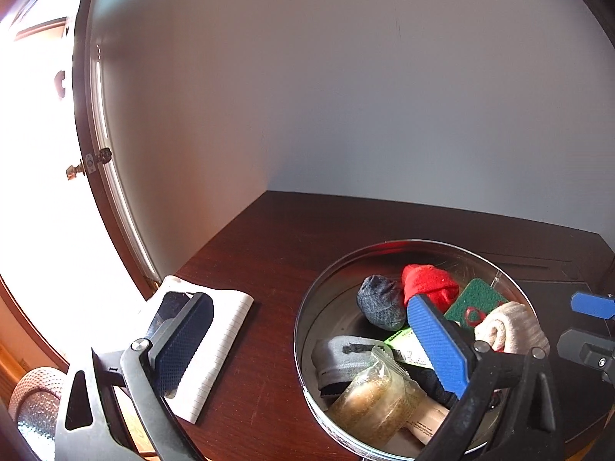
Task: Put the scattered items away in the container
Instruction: 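Open both grippers to drop the socks into the basin and withdraw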
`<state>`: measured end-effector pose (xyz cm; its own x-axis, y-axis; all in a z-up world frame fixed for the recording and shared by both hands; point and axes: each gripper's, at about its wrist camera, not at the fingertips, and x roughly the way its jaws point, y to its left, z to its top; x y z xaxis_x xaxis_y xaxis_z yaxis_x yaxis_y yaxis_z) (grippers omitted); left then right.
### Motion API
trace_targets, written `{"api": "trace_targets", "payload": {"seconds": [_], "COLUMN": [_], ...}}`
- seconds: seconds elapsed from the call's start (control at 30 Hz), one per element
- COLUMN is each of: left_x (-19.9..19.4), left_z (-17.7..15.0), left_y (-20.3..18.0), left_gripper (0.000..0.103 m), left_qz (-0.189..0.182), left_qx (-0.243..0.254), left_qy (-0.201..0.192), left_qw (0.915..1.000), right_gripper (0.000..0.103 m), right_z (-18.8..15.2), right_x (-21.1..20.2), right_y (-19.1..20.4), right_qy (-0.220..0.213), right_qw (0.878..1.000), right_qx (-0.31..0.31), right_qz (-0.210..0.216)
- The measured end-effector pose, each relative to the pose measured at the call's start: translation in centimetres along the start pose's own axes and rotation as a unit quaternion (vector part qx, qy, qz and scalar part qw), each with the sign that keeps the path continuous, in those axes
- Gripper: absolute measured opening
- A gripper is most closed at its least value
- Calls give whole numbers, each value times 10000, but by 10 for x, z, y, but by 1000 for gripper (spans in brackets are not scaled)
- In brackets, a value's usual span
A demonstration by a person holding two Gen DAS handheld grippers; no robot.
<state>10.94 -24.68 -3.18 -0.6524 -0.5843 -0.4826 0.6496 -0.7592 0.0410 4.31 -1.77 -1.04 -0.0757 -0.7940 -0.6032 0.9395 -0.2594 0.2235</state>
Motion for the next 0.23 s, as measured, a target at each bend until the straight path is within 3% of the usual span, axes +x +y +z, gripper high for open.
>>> {"api": "trace_targets", "payload": {"seconds": [0.23], "left_x": [-4], "left_z": [1], "left_y": [2], "left_gripper": [102], "left_qz": [-107], "left_qx": [-82], "left_qy": [-87], "left_qw": [9999], "right_gripper": [89], "right_z": [-2], "right_x": [-3], "right_y": [-1], "right_qy": [-38], "right_qw": [10000], "right_qx": [29], "right_qz": [15]}}
